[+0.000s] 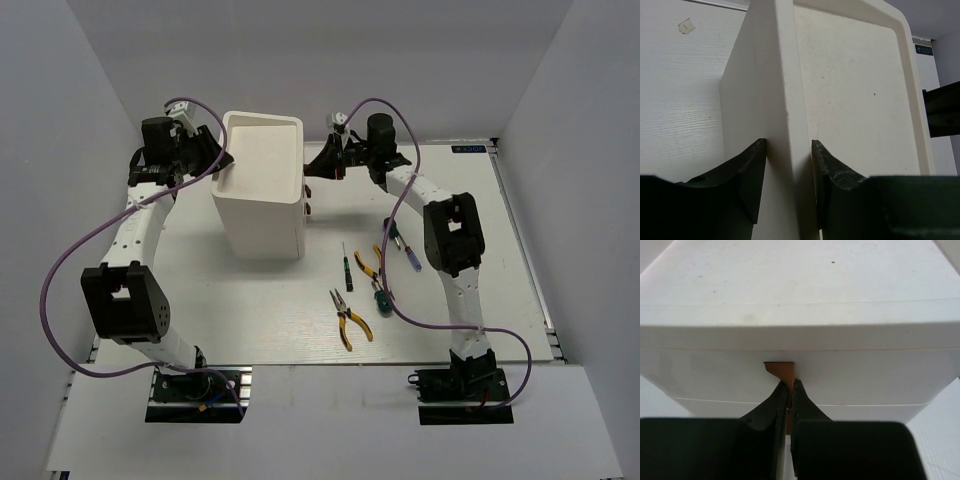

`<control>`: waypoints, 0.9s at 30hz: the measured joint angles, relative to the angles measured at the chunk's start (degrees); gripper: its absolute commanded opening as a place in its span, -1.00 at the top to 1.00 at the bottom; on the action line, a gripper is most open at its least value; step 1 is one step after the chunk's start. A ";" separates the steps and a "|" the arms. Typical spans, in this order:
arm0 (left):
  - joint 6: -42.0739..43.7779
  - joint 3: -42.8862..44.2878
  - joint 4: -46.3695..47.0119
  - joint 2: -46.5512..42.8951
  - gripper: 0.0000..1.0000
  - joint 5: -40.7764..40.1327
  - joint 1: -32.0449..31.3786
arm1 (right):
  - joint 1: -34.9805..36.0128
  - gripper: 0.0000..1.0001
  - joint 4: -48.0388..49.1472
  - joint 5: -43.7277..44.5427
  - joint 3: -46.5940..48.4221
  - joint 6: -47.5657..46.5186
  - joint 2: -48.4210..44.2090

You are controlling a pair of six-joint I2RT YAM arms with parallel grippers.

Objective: Sort the tools into containers

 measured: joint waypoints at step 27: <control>0.13 0.00 1.62 0.22 0.15 -1.18 -1.20 | -8.11 0.33 -4.85 5.07 -23.43 -9.14 -18.12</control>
